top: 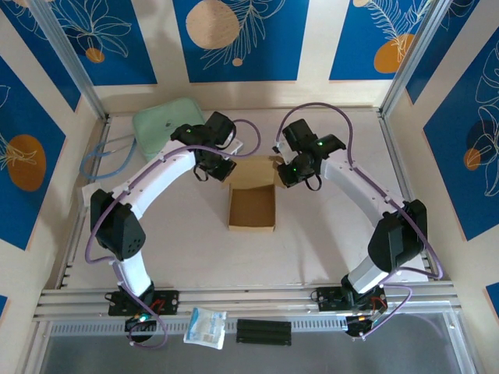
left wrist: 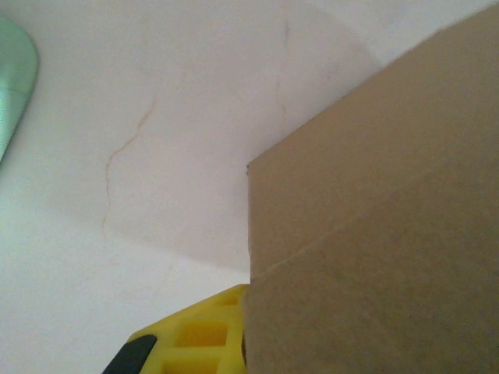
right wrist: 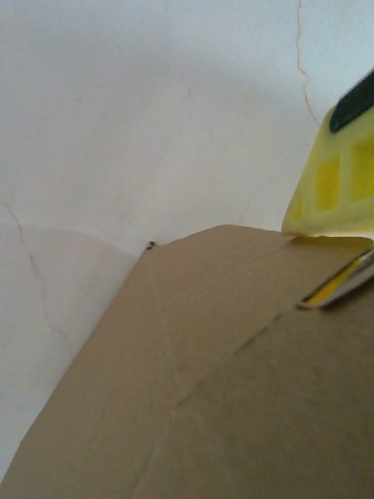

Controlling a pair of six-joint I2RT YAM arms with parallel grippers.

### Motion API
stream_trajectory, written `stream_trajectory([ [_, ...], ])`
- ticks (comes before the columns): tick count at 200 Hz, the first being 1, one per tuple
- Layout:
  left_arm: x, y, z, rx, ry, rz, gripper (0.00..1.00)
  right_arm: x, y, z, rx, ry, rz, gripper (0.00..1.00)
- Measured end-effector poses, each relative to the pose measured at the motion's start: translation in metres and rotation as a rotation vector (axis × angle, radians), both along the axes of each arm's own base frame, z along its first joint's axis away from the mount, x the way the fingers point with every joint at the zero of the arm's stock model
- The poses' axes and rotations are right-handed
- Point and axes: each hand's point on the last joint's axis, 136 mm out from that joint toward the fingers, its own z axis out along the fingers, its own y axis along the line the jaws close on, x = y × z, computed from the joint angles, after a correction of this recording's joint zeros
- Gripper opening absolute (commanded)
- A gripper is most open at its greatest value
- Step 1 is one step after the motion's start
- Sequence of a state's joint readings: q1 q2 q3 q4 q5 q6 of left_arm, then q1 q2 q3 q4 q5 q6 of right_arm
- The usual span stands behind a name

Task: Fold the paper box

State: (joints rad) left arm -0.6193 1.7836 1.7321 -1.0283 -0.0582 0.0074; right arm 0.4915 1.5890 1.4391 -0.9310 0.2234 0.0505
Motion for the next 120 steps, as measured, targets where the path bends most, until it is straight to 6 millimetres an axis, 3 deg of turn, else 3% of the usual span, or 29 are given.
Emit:
stream_trajectory([
  [57,0.036,-0.014,0.009,-0.165,-0.098,0.271,0.04,0.042,0.019,0.011,0.165,-0.064,-0.237,0.08],
  [120,0.053,-0.02,-0.015,-0.235,-0.113,0.399,0.06,0.076,0.028,-0.009,0.258,-0.078,-0.384,0.06],
])
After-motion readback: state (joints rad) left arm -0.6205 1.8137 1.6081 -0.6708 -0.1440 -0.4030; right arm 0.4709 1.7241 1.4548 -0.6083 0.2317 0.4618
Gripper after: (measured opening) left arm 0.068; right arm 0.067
